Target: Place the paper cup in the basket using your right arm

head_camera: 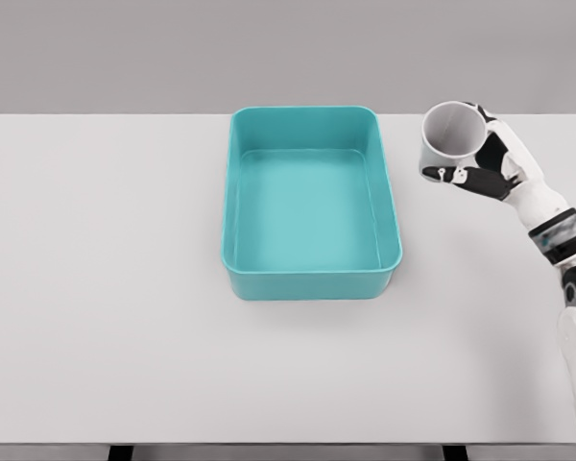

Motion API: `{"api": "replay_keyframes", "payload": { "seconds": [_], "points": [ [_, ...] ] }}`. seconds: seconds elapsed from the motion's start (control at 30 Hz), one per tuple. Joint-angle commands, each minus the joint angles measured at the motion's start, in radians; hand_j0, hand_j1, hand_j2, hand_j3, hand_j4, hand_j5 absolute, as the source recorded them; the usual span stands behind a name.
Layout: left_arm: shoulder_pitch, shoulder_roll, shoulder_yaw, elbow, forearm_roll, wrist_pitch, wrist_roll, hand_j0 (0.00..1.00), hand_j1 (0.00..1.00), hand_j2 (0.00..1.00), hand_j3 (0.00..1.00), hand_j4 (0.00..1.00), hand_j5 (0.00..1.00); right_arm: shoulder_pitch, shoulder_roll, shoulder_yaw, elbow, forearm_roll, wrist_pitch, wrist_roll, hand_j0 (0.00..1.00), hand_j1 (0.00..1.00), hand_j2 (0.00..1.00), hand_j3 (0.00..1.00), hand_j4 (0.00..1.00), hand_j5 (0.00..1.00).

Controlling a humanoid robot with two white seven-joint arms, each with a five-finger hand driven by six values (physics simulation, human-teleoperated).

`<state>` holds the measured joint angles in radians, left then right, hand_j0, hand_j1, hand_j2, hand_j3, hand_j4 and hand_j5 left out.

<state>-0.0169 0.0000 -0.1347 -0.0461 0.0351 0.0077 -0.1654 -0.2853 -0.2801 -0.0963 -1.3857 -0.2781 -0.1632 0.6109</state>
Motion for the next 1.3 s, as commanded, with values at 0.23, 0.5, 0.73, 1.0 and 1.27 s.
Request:
{"api": "replay_keyframes", "payload": {
  "seconds": [0.23, 0.5, 0.73, 1.0, 1.27],
  "points": [
    [0.0, 0.0, 0.001, 0.0, 0.0, 0.0, 0.0, 1.0, 1.0, 1.0, 1.0, 1.0, 1.0, -0.025, 0.001, 0.066, -0.102, 0.102, -0.001, 0.0, 0.59, 0.59, 0.59, 0.59, 0.59, 0.59],
    [0.0, 0.0, 0.0, 0.0, 0.0, 0.0, 0.0, 1.0, 1.0, 1.0, 1.0, 1.0, 1.0, -0.058, 0.002, 0.099, -0.154, 0.166, 0.004, 0.0, 0.59, 0.59, 0.59, 0.59, 0.59, 0.59],
    [0.0, 0.0, 0.001, 0.0, 0.0, 0.0, 0.0, 1.0, 1.0, 1.0, 1.0, 1.0, 1.0, -0.1, 0.047, 0.162, -0.156, 0.275, 0.005, 0.0, 0.59, 0.59, 0.59, 0.59, 0.59, 0.59],
    [0.0, 0.0, 0.001, 0.0, 0.0, 0.0, 0.0, 1.0, 1.0, 1.0, 1.0, 1.0, 1.0, -0.118, 0.049, 0.214, -0.225, 0.384, 0.04, 0.0, 0.59, 0.59, 0.59, 0.59, 0.59, 0.59],
    [0.0, 0.0, 0.001, 0.0, 0.0, 0.0, 0.0, 1.0, 1.0, 1.0, 1.0, 1.0, 1.0, -0.169, 0.045, 0.316, -0.227, 0.457, 0.065, 0.0, 0.58, 0.58, 0.58, 0.58, 0.58, 0.58]
  ]
}}
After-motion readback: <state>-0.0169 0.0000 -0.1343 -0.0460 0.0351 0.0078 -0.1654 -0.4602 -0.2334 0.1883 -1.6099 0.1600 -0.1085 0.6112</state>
